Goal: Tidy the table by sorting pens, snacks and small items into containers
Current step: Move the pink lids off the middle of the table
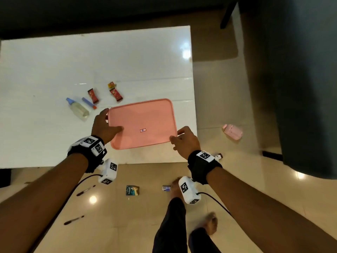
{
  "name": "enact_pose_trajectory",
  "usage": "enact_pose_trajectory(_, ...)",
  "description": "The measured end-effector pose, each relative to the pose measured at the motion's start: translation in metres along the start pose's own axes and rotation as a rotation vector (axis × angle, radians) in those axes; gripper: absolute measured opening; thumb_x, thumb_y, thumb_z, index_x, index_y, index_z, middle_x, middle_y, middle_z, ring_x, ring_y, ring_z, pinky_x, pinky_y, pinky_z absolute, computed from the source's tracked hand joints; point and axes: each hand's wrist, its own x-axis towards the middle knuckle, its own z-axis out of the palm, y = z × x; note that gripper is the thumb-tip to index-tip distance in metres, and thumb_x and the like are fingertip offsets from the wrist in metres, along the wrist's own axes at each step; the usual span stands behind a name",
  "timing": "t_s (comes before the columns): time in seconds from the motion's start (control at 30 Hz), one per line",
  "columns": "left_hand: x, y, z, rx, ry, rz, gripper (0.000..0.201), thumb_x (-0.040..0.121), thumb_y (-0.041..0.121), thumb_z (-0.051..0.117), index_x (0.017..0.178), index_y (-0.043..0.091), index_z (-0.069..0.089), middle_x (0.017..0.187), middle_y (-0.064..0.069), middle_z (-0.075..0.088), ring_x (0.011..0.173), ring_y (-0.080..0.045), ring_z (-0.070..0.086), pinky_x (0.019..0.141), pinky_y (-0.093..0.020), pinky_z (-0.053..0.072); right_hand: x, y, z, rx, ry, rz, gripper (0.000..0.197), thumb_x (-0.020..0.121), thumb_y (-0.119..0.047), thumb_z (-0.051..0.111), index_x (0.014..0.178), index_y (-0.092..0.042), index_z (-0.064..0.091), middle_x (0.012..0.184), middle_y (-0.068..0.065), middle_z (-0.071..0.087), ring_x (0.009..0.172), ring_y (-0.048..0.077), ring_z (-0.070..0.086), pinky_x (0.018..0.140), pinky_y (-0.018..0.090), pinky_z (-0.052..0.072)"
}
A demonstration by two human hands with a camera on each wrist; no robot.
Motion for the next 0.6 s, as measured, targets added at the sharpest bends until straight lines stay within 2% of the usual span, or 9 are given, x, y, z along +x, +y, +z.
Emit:
enact_pose_trajectory(0.07, -0.002, 0.004, 0.002, 0.035, 0.046, 0.035, 0.087, 0.067, 0.018, 0.083, 0.142, 0.02, 0.038, 0.137, -0.015, 0.047, 0.119, -0.035, 0.052, 0.101, -0.053, 0.045, -0.002, 0.0, -0.004, 0.011, -0.031, -0.001, 0.03, 0.088, -0.038, 0.067, 0.102, -0.018, 0.05, 0.087, 0.002, 0.073, 0.075, 0.024, 0.071, 0.076, 0.036, 0.056)
enact_pose_trajectory(0.13, -0.017, 0.019, 0.006, 0.164, 0.133, 0.124, 0.076, 0.073, 0.02, 0.078, 0.14, 0.017, 0.042, 0.137, -0.017, 0.044, 0.124, -0.038, 0.045, 0.108, -0.048, 0.037, -0.006, 0.002, -0.01, 0.013, -0.071, -0.014, 0.03, 0.089, -0.042, 0.066, 0.104, -0.019, 0.053, 0.088, 0.003, 0.073, 0.076, 0.023, 0.071, 0.075, 0.034, 0.054)
enact_pose_trajectory(0.2, -0.039, 0.038, 0.016, 0.222, 0.219, 0.288, 0.059, 0.079, 0.017, 0.07, 0.134, 0.013, 0.049, 0.132, -0.019, 0.046, 0.121, -0.039, 0.044, 0.106, -0.044, 0.033, -0.007, 0.012, -0.019, 0.0, -0.098, -0.03, 0.027, 0.089, -0.045, 0.065, 0.103, -0.023, 0.058, 0.088, 0.003, 0.071, 0.078, 0.023, 0.07, 0.073, 0.033, 0.054)
enact_pose_trajectory(0.27, -0.067, 0.066, 0.034, 0.175, 0.25, 0.461, 0.045, 0.08, 0.018, 0.063, 0.125, 0.012, 0.056, 0.12, -0.017, 0.05, 0.11, -0.038, 0.051, 0.099, -0.041, 0.036, -0.006, 0.031, -0.031, -0.034, -0.079, -0.024, 0.014, 0.089, -0.044, 0.064, 0.094, -0.032, 0.061, 0.086, 0.0, 0.069, 0.078, 0.023, 0.07, 0.074, 0.037, 0.057)
enact_pose_trajectory(0.3, -0.08, 0.077, 0.047, 0.146, 0.228, 0.514, 0.041, 0.08, 0.018, 0.061, 0.12, 0.013, 0.059, 0.114, -0.015, 0.051, 0.103, -0.036, 0.053, 0.093, -0.037, 0.037, -0.005, 0.043, -0.037, -0.049, -0.062, -0.014, 0.007, 0.088, -0.043, 0.064, 0.088, -0.037, 0.06, 0.085, -0.001, 0.068, 0.078, 0.023, 0.069, 0.076, 0.04, 0.058)
enact_pose_trajectory(0.37, -0.109, 0.103, 0.079, 0.116, 0.129, 0.607, 0.035, 0.079, 0.017, 0.059, 0.114, 0.015, 0.063, 0.106, -0.01, 0.051, 0.096, -0.028, 0.051, 0.084, -0.03, 0.036, -0.004, 0.068, -0.054, -0.079, -0.043, 0.034, 0.005, 0.085, -0.041, 0.062, 0.081, -0.039, 0.06, 0.082, -0.002, 0.067, 0.077, 0.022, 0.068, 0.077, 0.043, 0.057)
enact_pose_trajectory(0.47, -0.146, 0.136, 0.133, 0.156, -0.063, 0.73, 0.031, 0.082, 0.018, 0.057, 0.112, 0.014, 0.064, 0.105, -0.005, 0.052, 0.095, -0.021, 0.049, 0.082, -0.029, 0.039, 0.007, 0.119, -0.082, -0.115, -0.069, 0.14, 0.002, 0.075, -0.043, 0.059, 0.075, -0.041, 0.06, 0.079, -0.001, 0.067, 0.075, 0.023, 0.065, 0.081, 0.046, 0.056)
enact_pose_trajectory(0.53, -0.156, 0.15, 0.17, 0.209, -0.177, 0.742, 0.031, 0.083, 0.022, 0.052, 0.11, 0.015, 0.064, 0.105, -0.004, 0.054, 0.095, -0.022, 0.051, 0.08, -0.033, 0.044, 0.019, 0.155, -0.106, -0.133, -0.105, 0.216, 0.005, 0.074, -0.044, 0.061, 0.076, -0.039, 0.062, 0.08, 0.002, 0.068, 0.079, 0.026, 0.066, 0.084, 0.047, 0.055)
enact_pose_trajectory(0.6, -0.159, 0.161, 0.206, 0.233, -0.311, 0.675, 0.032, 0.082, 0.026, 0.046, 0.106, 0.017, 0.065, 0.101, -0.002, 0.057, 0.091, -0.023, 0.054, 0.077, -0.036, 0.047, 0.017, 0.164, -0.138, -0.17, -0.13, 0.272, 0.008, 0.08, -0.04, 0.063, 0.079, -0.033, 0.063, 0.085, 0.001, 0.069, 0.086, 0.026, 0.067, 0.085, 0.041, 0.054)
